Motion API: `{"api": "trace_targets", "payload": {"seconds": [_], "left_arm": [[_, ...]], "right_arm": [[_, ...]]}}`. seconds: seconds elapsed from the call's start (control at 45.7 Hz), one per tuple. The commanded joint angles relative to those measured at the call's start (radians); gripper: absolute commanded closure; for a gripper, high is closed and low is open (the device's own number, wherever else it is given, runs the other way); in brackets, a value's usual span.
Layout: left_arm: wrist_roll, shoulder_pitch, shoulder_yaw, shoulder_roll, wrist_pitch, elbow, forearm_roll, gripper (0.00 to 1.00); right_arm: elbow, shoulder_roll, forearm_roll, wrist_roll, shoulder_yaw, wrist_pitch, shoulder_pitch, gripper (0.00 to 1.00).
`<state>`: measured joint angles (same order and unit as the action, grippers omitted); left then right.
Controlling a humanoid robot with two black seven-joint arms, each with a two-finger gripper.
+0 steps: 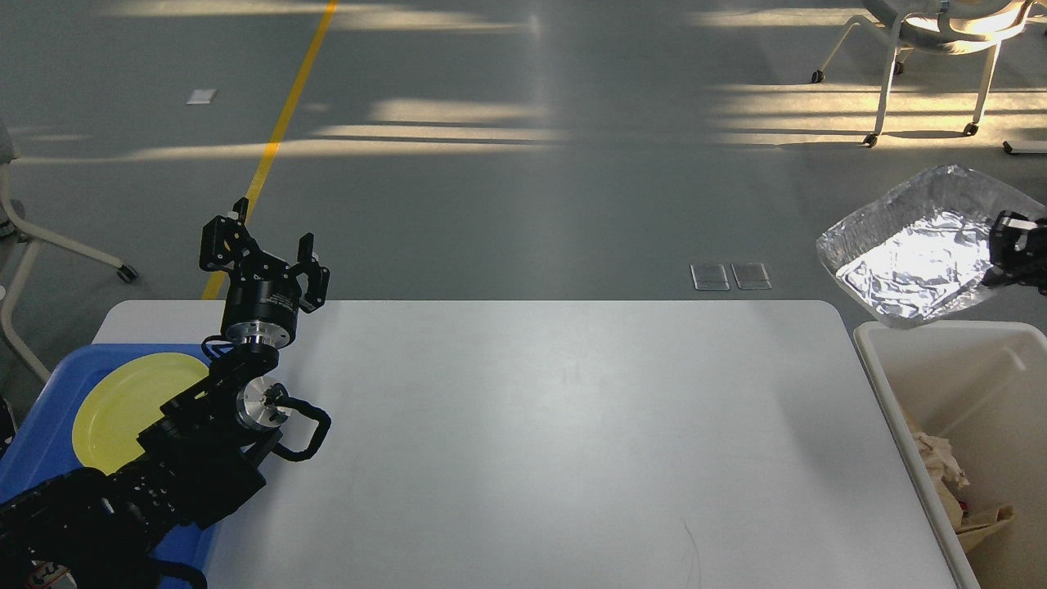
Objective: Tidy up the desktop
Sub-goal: 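Carry the foil tray over the white bin and release it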
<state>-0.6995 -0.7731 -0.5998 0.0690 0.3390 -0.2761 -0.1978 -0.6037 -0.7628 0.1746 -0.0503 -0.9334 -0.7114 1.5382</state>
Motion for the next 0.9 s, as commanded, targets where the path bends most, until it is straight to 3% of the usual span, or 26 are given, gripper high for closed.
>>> {"api": "trace_targets", "payload": {"seconds": [0.0,0.197,0.372,0.394,0.416,0.525,0.547,0.876], "left_arm": [[0.0,0.0,0.0,0.0,0.0,0.0,0.0,0.03],[0.0,0.0,0.0,0.0,0.0,0.0,0.0,0.03],[0.0,0.0,0.0,0.0,0.0,0.0,0.0,0.03],[0.0,0.0,0.0,0.0,0.0,0.0,0.0,0.03],[0.0,0.0,0.0,0.0,0.0,0.0,0.0,0.03],[0.0,0.0,0.0,0.0,0.0,0.0,0.0,0.03],[0.0,0.0,0.0,0.0,0.0,0.0,0.0,0.03],[0.0,0.0,0.0,0.0,0.0,0.0,0.0,0.03]], "right_arm": [[0.08,0.005,-0.001,0.0,-0.001,0.072,-0.122,1.0],[0.197,0.019,-0.01,-0.002,0.013,0.245,-0.314,1.0],[0.206,0.046,-0.012,-0.002,0.013,0.348,-0.412,1.0],[0.206,0.057,-0.012,-0.002,0.012,0.372,-0.438,0.95],[0.206,0.063,-0.012,-0.002,0.012,0.381,-0.447,0.84],[0.205,0.072,-0.012,-0.002,0.015,0.421,-0.463,0.13],[0.205,0.071,-0.012,-0.002,0.015,0.426,-0.463,0.06],[0.194,0.091,-0.012,-0.002,0.01,0.431,-0.463,0.02]]}}
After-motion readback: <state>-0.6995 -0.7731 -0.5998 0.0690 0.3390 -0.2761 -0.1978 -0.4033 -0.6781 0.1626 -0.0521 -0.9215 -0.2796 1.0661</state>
